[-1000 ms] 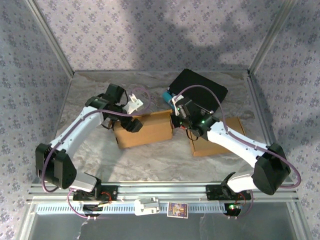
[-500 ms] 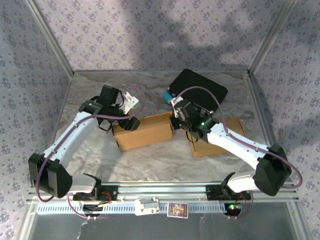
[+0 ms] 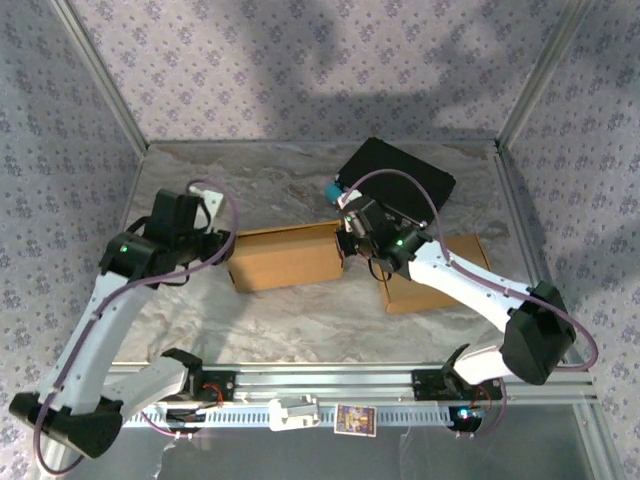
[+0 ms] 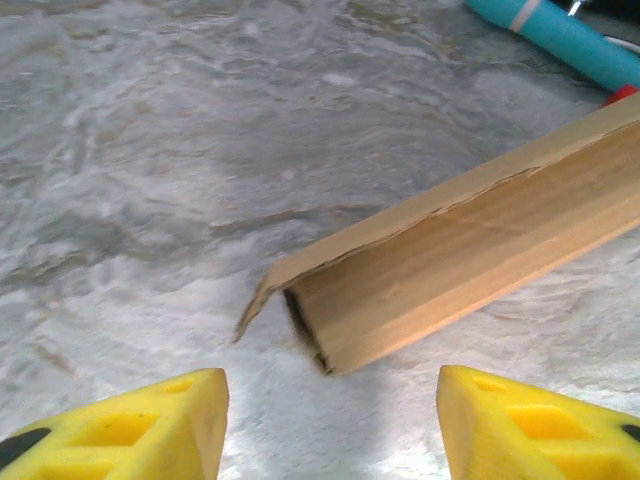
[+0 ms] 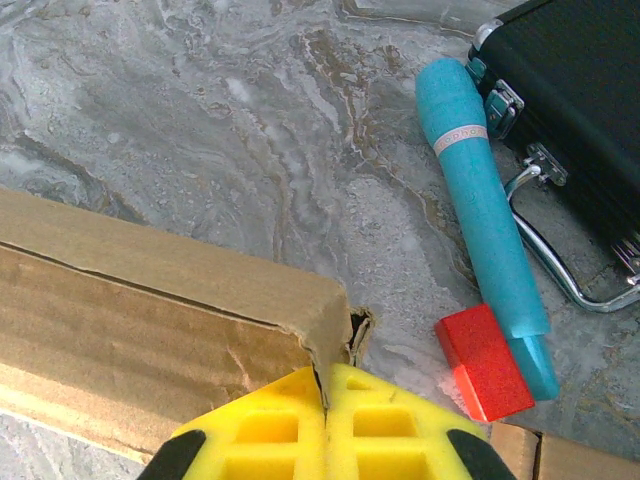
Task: Fold the paper box
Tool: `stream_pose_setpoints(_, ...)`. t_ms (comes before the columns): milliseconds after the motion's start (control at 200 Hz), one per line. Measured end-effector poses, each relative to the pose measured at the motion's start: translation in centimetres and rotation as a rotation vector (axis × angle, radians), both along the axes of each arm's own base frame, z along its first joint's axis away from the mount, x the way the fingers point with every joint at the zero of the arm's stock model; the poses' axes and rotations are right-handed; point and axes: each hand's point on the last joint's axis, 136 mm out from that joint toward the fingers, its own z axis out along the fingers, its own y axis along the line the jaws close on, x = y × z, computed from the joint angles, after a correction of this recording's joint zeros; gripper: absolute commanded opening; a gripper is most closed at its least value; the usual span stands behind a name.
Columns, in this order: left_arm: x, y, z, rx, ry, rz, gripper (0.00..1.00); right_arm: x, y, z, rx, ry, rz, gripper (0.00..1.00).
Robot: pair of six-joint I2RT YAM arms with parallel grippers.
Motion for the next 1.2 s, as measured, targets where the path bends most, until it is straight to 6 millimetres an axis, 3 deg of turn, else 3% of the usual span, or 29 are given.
stream_pose_setpoints(155,0.8,2.8,-1.2,0.028,0.06,0.111,0.58,0.0,0.0,0.0,-0.001,0.001,0.0,0.0)
stream_pose_setpoints(250,2.1,3.4,-2.7,0.012,0.136,0.151,0.56,0.0,0.0,0.0,-0.002,0.002,0.001,0.0)
stream_pose_setpoints(400,3.1,3.1,-5.0,-0.018,0.24,0.145,0.52,0.0,0.0,0.0,-0.003,0.004,0.001,0.0)
stream_pose_setpoints(615,2.9,2.2,-4.6,-0.042,0.222,0.076,0.46,0.0,0.0,0.0,-0.004,0.004,0.001,0.0)
stream_pose_setpoints(850,2.2,2.1,-6.4,-0.021,0.261,0.029,0.37,-0.1,0.0,0.0,-0.008,0.005,0.008,0.0)
stream_pose_setpoints(1199,3.4,2.0,-6.3,-0.003,0.216,0.004,0.33,0.0,0.1,0.0,-0.006,0.007,0.009,0.0)
